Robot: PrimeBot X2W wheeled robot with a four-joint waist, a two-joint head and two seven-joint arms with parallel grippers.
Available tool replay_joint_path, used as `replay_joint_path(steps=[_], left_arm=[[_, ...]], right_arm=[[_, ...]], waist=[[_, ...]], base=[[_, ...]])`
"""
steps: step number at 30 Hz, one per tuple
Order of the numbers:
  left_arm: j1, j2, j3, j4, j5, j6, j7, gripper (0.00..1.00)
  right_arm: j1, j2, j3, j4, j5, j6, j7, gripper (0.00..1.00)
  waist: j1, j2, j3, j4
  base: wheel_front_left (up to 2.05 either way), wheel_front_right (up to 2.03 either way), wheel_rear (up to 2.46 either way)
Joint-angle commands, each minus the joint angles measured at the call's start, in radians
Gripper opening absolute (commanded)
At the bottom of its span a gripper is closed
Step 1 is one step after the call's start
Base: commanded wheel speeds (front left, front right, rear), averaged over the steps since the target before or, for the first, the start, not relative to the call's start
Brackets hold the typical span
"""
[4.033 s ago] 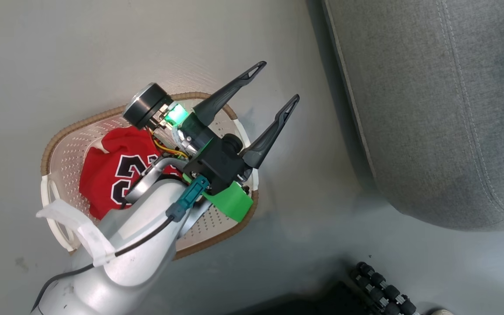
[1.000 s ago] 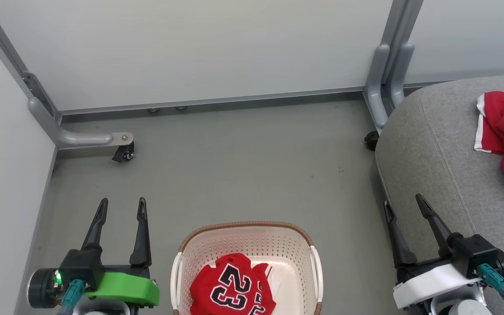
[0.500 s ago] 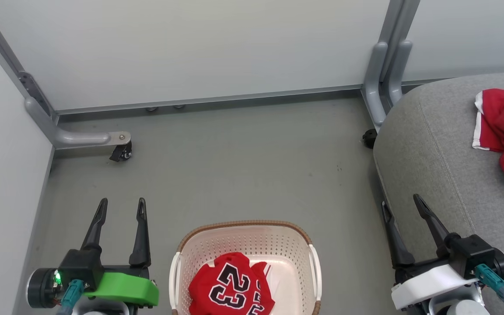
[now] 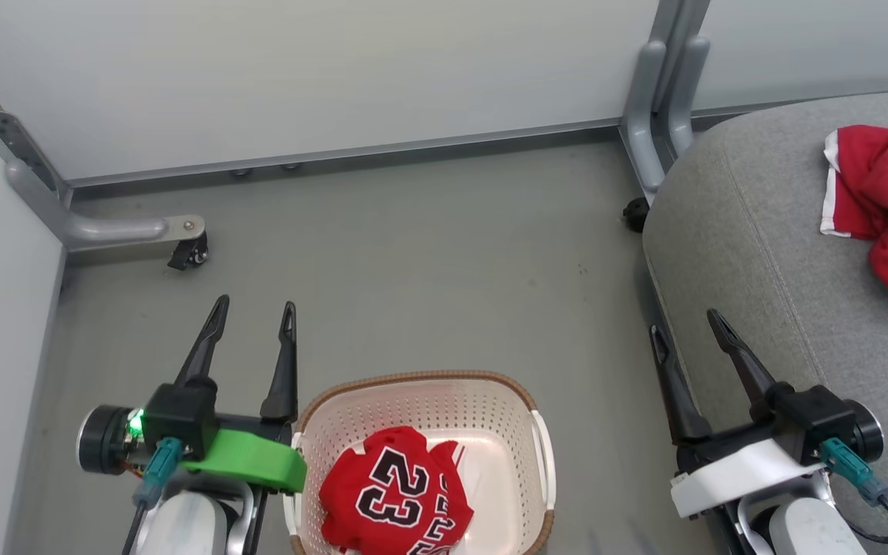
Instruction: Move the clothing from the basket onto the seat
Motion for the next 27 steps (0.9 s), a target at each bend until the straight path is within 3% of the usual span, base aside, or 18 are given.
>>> replay_joint_path(steps=[1, 27], left_arm=[[-0.031, 0.010, -0.009, 0.012, 0.013, -0.006, 0.000, 1.00], [-0.398, 0.135, -0.282, 0.550, -0.029, -0.021, -0.001, 1.00]], right_arm=[[-0.019, -0.002, 0.005, -0.007, -0.004, -0.001, -0.005, 1.00], [-0.263, -0.002, 0.081, -0.070, 0.015, -0.001, -0.005, 1.00]], waist=[[0.0000, 0.0097, 0.038, -0.027], [0.0000, 0.0097, 0.419, -0.240]], base=[[0.00, 0.00, 0.00], [0.00, 0.00, 0.00]])
